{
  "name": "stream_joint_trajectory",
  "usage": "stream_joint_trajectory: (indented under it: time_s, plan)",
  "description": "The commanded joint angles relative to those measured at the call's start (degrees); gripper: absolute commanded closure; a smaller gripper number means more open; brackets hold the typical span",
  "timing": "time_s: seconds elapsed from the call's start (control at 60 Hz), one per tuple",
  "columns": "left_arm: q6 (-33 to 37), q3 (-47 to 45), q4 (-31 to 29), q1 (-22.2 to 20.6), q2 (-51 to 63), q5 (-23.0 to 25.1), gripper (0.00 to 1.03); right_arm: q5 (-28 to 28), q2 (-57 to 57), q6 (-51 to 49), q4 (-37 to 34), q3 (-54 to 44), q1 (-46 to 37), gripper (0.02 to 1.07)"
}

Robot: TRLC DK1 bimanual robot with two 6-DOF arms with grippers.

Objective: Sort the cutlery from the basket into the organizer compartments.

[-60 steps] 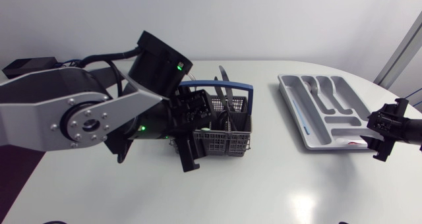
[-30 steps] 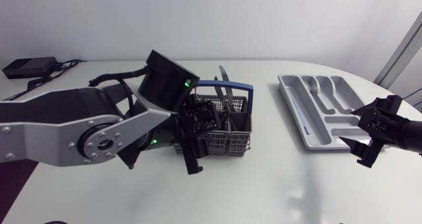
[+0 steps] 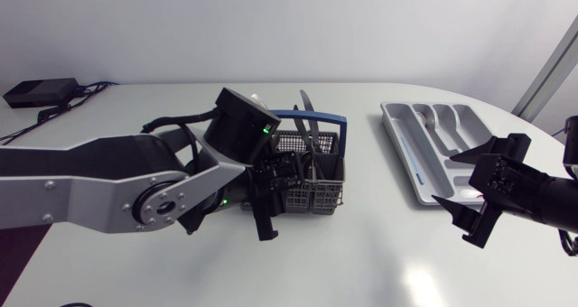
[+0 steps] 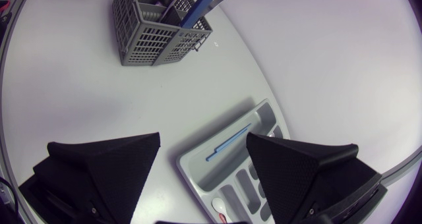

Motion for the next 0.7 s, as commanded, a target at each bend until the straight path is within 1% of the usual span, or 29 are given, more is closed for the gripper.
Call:
stream_joint_trajectory:
  time_s: [0.0,0.15,0.333,0.4,0.683]
  plan:
    - [1.8,-1.4,0.6,0.6,1.5,-0.5,0.57,0.8,-0.9,2.4,-0.8,-1.2,1.5,0.13]
    - [2.5,-1.4,1.0,1.1,2.8,-0.5,0.61,1.9,-2.7,4.1,-1.7,-1.6,4.3,0.13]
    - [3.3,-1.4,2.1,1.6,3.4,-0.5,0.61,3.5,-4.8,5.5,-3.0,-1.9,7.5,0.13]
    - [3.4,-1.4,2.7,2.0,3.7,-0.5,0.65,4.2,-5.2,6.2,-3.2,-2.1,8.7,0.13]
    - [4.7,-1.3,4.2,3.3,4.9,-0.5,0.68,5.5,-6.5,7.9,-4.2,-2.2,11.9,0.13]
